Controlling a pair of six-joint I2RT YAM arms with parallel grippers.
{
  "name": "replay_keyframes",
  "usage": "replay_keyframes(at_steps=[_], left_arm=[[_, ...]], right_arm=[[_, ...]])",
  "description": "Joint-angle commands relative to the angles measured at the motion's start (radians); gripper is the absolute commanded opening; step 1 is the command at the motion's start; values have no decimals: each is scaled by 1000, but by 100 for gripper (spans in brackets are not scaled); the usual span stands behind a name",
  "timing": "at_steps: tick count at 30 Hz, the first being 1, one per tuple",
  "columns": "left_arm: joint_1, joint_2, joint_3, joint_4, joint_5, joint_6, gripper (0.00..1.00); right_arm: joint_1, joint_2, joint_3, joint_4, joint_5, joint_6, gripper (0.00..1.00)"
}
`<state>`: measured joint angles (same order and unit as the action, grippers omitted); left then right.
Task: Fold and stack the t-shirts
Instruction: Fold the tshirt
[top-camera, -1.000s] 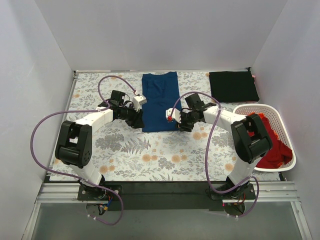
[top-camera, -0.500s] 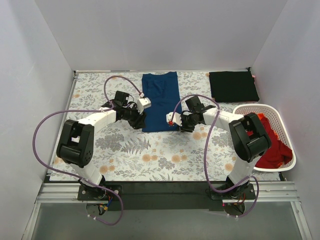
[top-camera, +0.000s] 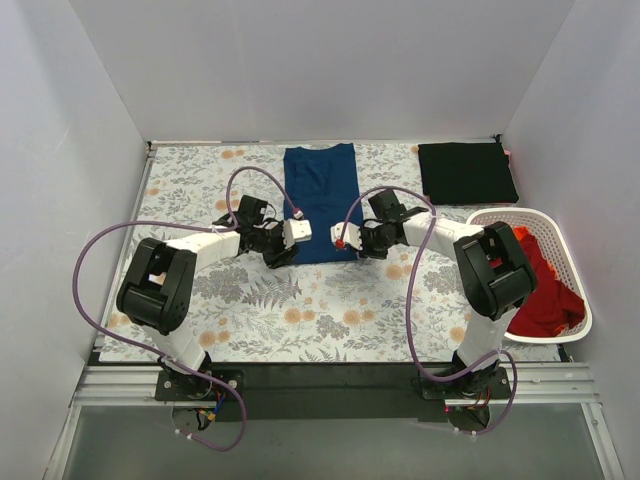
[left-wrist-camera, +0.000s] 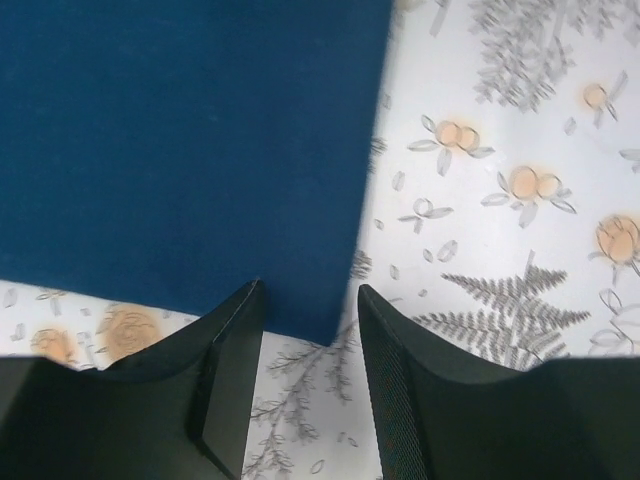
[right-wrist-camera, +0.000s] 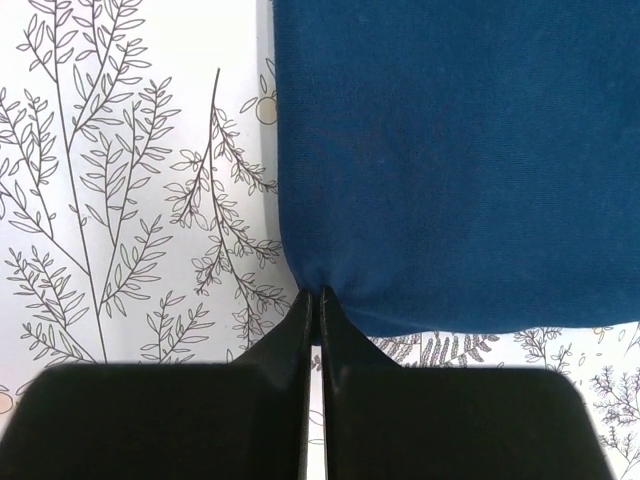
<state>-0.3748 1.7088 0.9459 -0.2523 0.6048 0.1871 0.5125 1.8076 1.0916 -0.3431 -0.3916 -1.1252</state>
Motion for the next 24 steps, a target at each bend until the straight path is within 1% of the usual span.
replay_keyframes(at_steps=[1, 3, 8, 13, 16, 17, 19, 20, 21, 24], left_arm=[[2, -64, -48, 16, 59, 136, 42], [1, -72, -70, 22, 73, 169, 42], [1, -51, -67, 27, 87, 190, 42], [1, 11, -50, 27, 47, 218, 39], [1, 32, -50, 21, 27, 244, 27], [1, 32, -50, 15, 24, 255, 20], [2, 23, -49, 1, 24, 267, 11], [1, 20, -41, -11, 24, 261, 2], [1, 17, -33, -18, 24, 244, 0], [4, 6, 5, -56, 29, 203, 0]], right_arm=[[-2, 45, 34, -66, 5, -1, 1], [-3, 50, 45, -88, -1, 1, 1], [-5, 73, 88, -134, -10, 8, 1], [-9, 84, 113, -160, -23, 10, 1], [-9, 93, 131, -171, -26, 13, 1], [-11, 96, 139, -174, -27, 16, 1], [-11, 95, 157, -181, -27, 30, 1], [-14, 91, 163, -181, -33, 34, 1], [-15, 88, 169, -189, -38, 38, 1], [-25, 67, 189, -195, -44, 50, 1]])
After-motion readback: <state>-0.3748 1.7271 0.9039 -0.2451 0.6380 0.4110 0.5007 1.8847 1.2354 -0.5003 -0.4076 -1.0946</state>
